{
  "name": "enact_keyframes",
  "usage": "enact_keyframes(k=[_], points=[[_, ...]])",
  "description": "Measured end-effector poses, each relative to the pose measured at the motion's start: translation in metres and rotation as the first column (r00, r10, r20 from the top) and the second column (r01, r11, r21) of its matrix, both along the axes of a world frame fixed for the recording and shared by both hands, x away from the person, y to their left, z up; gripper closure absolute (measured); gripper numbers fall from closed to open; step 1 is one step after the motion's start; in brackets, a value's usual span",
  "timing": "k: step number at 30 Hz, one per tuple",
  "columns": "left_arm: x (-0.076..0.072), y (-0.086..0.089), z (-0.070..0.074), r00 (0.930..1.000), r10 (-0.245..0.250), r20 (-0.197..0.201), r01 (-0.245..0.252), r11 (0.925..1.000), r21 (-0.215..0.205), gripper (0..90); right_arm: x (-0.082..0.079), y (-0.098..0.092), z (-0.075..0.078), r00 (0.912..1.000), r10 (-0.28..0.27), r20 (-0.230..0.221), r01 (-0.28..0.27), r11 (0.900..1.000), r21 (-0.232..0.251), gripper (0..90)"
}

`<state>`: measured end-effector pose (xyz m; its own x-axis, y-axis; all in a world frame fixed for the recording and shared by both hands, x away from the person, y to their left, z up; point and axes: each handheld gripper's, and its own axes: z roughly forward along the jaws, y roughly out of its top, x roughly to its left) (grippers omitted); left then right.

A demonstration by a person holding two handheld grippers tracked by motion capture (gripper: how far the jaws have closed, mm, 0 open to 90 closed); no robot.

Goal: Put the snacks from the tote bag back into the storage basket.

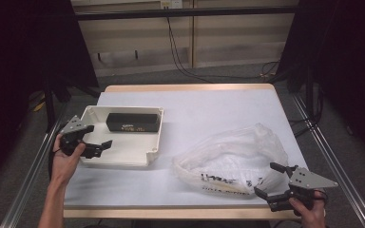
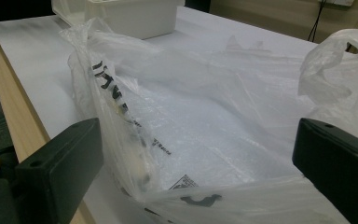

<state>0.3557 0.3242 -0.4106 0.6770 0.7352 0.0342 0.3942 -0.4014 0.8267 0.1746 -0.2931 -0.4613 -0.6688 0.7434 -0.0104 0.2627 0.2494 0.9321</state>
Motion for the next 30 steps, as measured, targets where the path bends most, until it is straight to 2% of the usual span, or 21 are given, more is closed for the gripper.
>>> enact_keyframes(k=[4, 8, 9, 12, 14, 19, 20, 25, 26, 28, 30], points=[[-0.009, 0.013, -0.006, 0.9979, 0.063, 0.017, -0.063, 0.9979, 0.012, 4.0, -0.001, -0.001, 0.000, 0.9999, 0.005, -0.012, -0.005, 1.000, 0.004, 1.6], [-0.027, 0.017, -0.014, 0.9904, 0.135, 0.033, -0.134, 0.9909, -0.013, 4.0, -0.001, -0.001, 0.000, 1.0000, -0.007, 0.001, 0.007, 1.000, -0.001, 1.6], [-0.032, 0.016, -0.016, 0.9901, 0.138, 0.028, -0.137, 0.9903, -0.022, 3.9, -0.002, -0.001, 0.000, 0.9999, -0.010, 0.000, 0.010, 1.000, 0.000, 1.6], [-0.048, 0.008, -0.020, 0.9912, 0.128, 0.035, -0.128, 0.9918, -0.002, 3.6, -0.001, -0.002, 0.000, 0.9998, -0.018, -0.002, 0.018, 1.000, 0.002, 1.6], [-0.057, 0.003, -0.020, 0.9903, 0.133, 0.039, -0.132, 0.9910, -0.022, 3.6, -0.001, -0.002, 0.000, 0.9997, -0.026, -0.001, 0.026, 1.000, 0.003, 1.6], [-0.076, -0.016, -0.021, 0.9924, 0.114, 0.046, -0.112, 0.9930, -0.036, 3.4, -0.002, -0.003, 0.001, 0.9995, -0.031, -0.003, 0.031, 0.999, 0.008, 1.6], [-0.078, -0.018, -0.021, 0.9921, 0.114, 0.051, -0.113, 0.9931, -0.031, 3.2, -0.002, -0.004, 0.001, 0.9996, -0.030, -0.001, 0.030, 1.000, 0.006, 1.6], [-0.090, -0.038, -0.028, 0.9905, 0.131, 0.042, -0.128, 0.9899, -0.061, 3.0, -0.002, -0.005, 0.001, 0.9991, -0.043, 0.001, 0.043, 0.999, 0.009, 1.4], [-0.090, -0.044, -0.032, 0.9905, 0.134, 0.032, -0.132, 0.9895, -0.059, 2.9, -0.001, -0.005, 0.001, 0.9991, -0.043, 0.000, 0.043, 0.999, 0.007, 1.5], [-0.092, -0.053, -0.039, 0.9946, 0.103, 0.009, -0.103, 0.9939, -0.039, 3.2, -0.001, -0.004, 0.001, 0.9990, -0.045, -0.006, 0.045, 0.999, 0.005, 1.6], [-0.097, -0.062, -0.043, 0.9975, 0.071, -0.001, -0.071, 0.9960, -0.054, 3.3, -0.002, -0.004, 0.002, 0.9991, -0.042, 0.002, 0.042, 0.999, 0.008, 1.6]])
